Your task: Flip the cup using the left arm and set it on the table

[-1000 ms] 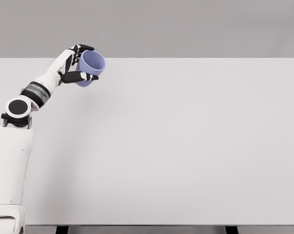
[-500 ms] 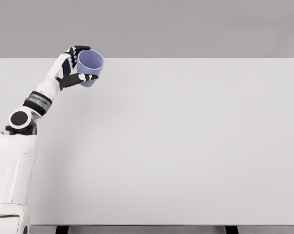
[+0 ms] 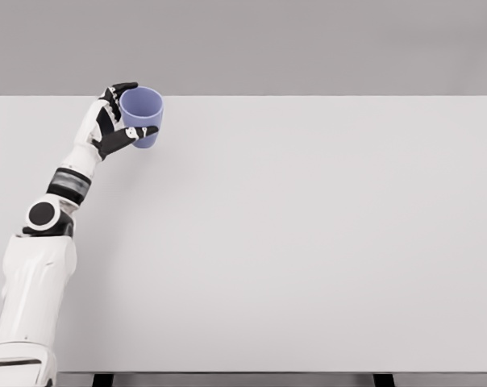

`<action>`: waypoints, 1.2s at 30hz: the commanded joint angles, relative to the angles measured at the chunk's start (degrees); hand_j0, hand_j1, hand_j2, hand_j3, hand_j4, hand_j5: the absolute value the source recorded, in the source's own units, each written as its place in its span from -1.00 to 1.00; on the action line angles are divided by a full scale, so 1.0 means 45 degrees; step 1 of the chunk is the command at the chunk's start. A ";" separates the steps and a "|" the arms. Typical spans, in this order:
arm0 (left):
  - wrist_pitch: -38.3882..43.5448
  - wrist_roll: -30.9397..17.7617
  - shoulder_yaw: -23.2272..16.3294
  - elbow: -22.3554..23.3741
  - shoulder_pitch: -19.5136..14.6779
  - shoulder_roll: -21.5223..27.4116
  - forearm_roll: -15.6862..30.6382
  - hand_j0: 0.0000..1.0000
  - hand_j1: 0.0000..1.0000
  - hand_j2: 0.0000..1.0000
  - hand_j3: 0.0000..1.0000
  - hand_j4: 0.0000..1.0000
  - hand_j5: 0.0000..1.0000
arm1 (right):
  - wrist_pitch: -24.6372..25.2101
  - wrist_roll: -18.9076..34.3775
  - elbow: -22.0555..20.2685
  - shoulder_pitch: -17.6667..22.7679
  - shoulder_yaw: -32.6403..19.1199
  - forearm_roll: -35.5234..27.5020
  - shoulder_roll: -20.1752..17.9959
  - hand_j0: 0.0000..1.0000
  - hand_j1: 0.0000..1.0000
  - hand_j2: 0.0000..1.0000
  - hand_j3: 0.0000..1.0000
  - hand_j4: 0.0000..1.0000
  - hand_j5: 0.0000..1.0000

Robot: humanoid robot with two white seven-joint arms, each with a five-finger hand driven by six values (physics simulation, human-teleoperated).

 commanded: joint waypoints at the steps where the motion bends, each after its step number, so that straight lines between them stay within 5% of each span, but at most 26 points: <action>1: -0.0267 0.0300 0.0010 0.0138 0.0000 -0.0100 0.0150 0.08 0.08 0.08 0.08 0.08 0.08 | -0.0001 0.0002 0.0000 0.0000 0.0012 -0.0001 0.0000 1.00 1.00 1.00 1.00 1.00 1.00; 9: -0.0287 0.0535 -0.0029 0.0490 0.0020 -0.0158 0.1478 0.08 0.08 0.08 0.08 0.08 0.08 | -0.0001 0.0002 0.0000 0.0000 -0.0007 -0.0001 0.0000 1.00 1.00 1.00 1.00 1.00 1.00; 22: -0.0287 0.0535 -0.0029 0.0607 0.0293 -0.0393 0.1498 0.11 0.11 0.11 0.11 0.11 0.11 | -0.0001 0.0002 0.0000 0.0000 -0.0008 -0.0001 0.0000 1.00 1.00 1.00 1.00 1.00 1.00; 36: -0.0306 0.0515 -0.0127 0.0665 0.0312 -0.0392 0.1420 0.35 0.35 0.35 0.35 0.35 0.35 | -0.0001 0.0002 0.0000 0.0000 -0.0007 -0.0001 0.0000 1.00 1.00 1.00 1.00 1.00 1.00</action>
